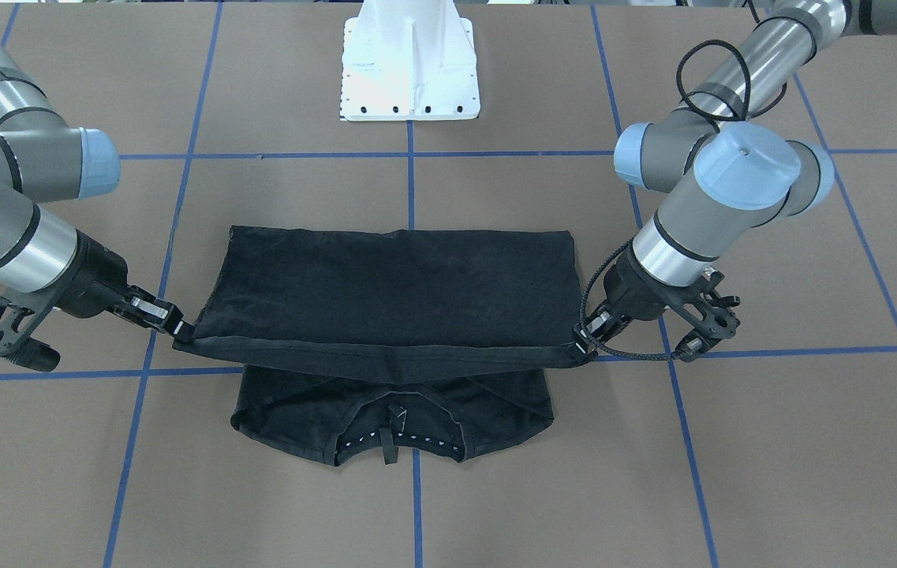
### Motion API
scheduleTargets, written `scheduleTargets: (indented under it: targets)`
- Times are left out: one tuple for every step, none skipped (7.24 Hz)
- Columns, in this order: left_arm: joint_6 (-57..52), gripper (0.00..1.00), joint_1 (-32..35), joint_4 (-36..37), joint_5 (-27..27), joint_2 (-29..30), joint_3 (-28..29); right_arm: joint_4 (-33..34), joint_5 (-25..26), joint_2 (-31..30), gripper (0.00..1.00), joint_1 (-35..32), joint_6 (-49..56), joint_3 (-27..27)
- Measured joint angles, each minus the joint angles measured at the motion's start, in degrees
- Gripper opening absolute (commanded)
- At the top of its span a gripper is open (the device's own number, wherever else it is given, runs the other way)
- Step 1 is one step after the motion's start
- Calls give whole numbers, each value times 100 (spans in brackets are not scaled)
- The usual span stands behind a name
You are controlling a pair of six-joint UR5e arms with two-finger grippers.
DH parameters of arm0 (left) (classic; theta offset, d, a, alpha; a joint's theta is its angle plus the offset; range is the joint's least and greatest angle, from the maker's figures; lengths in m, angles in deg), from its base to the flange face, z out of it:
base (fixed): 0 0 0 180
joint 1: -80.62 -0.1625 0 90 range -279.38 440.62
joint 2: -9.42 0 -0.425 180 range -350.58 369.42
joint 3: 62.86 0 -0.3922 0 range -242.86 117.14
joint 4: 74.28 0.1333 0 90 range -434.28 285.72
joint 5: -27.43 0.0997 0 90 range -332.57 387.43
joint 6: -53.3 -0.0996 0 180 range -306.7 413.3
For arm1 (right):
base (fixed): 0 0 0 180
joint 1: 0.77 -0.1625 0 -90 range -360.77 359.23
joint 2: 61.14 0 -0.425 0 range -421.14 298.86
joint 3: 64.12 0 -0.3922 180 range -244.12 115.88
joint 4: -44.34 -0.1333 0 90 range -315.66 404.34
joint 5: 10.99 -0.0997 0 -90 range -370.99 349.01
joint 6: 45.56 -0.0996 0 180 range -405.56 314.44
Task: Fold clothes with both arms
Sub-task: 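Lay the hem over the collar edge with both grippers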
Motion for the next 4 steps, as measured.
scheduleTargets:
  targets:
    - [-33, 0, 2, -131, 6, -6, 211, 6, 109, 1, 0, -10, 6, -38]
    - [-76, 0, 13, -309, 10, -11, 422, 6, 215, -1, 0, -16, 14, -93]
    - [-126, 0, 42, -417, 24, -14, 548, 6, 317, -1, 0, -19, 20, -163]
    - [-170, 0, 114, -463, 41, -15, 599, 4, 407, 17, 0, -19, 25, -263]
